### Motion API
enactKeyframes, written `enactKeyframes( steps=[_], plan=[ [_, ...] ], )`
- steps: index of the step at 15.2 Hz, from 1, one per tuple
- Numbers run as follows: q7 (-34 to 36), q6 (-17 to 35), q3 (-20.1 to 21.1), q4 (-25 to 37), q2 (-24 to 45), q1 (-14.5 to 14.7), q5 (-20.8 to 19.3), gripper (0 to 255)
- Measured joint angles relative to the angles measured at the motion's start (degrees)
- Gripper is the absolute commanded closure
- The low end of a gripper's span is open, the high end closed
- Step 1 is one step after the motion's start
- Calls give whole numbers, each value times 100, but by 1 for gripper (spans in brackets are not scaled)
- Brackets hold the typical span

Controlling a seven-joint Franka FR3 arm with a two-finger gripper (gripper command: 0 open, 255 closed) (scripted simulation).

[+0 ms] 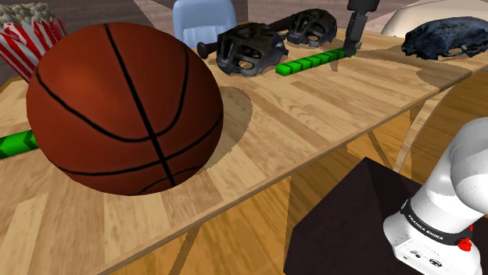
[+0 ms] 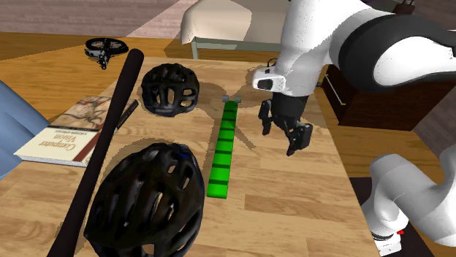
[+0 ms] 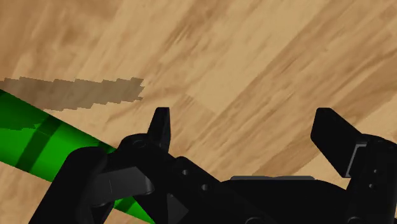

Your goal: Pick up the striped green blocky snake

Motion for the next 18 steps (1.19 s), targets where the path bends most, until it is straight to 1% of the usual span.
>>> enactKeyframes(
  steps=[3,7,10,12,14,18],
  plan=[
    [-1385,-196,-515,706,722,271,-50,0],
    [-3231,-355,-1096,1728,1904,557,121,0],
    [-4639,-532,-1386,2591,2858,595,384,0],
    [-5463,-631,-1458,3112,3447,530,564,0],
    [-5752,-579,-1453,3202,3645,498,623,0],
    [-5830,-282,-1445,2890,3635,504,602,0]
  ],
)
